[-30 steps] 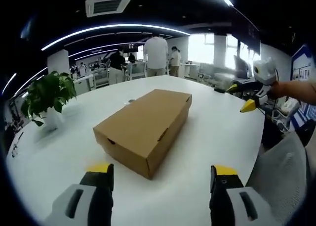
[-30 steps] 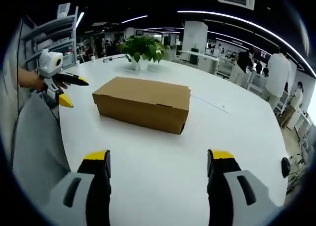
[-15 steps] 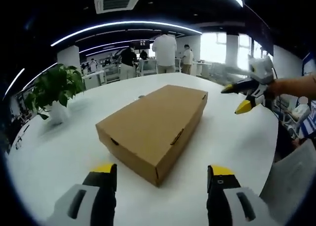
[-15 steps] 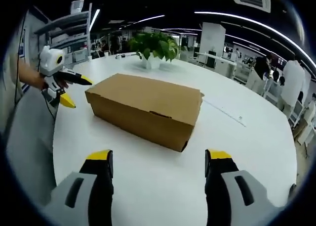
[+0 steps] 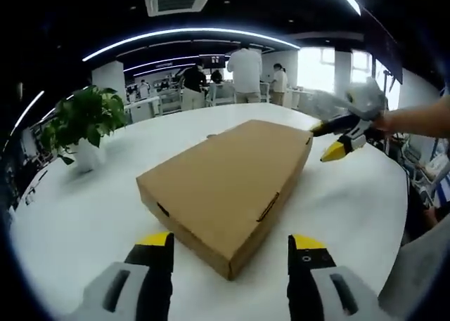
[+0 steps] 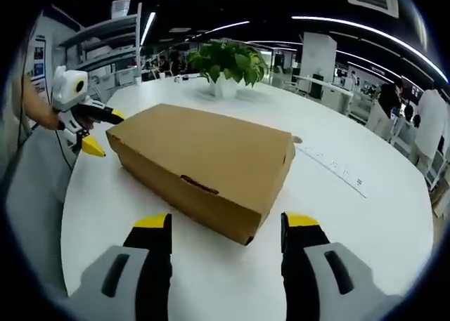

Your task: Operate the shoe box by opening the lid, removing the specified soft item, and placing it in the target area until the item is outside and the box remains undamaged.

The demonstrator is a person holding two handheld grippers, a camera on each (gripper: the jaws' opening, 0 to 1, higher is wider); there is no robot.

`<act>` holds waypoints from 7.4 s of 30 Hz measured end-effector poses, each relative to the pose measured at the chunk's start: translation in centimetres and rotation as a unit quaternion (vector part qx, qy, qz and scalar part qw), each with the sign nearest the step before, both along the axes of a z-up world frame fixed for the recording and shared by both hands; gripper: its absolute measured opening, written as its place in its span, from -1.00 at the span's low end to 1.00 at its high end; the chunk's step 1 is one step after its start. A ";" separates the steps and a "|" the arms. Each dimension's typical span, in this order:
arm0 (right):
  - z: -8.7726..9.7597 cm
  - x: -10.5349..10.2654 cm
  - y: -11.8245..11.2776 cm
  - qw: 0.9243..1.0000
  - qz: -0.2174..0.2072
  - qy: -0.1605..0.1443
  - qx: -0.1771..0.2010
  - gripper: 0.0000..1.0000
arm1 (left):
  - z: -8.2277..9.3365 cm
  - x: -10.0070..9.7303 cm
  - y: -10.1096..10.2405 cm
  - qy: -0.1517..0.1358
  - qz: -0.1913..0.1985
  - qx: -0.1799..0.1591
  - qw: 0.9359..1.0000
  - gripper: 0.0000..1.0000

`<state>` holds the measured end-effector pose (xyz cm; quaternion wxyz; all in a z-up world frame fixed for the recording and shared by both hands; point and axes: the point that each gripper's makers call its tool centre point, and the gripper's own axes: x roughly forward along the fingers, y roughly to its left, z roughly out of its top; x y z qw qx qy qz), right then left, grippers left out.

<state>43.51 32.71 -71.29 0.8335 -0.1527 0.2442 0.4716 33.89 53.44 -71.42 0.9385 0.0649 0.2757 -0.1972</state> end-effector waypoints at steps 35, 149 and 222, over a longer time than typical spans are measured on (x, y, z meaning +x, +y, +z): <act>-0.8 -1.1 1.2 1.000 -0.020 0.003 -0.023 -0.18 | 0.1 0.6 1.9 0.012 0.033 -0.003 0.999 0.02; 5.7 -17.4 14.7 0.993 -0.115 0.010 0.037 -0.24 | 5.8 -8.4 16.1 0.084 -0.062 0.015 0.994 0.20; 5.9 -3.2 11.4 0.974 -0.220 -0.029 0.034 -0.79 | 14.0 10.3 20.3 -0.077 0.048 -0.025 0.996 -0.92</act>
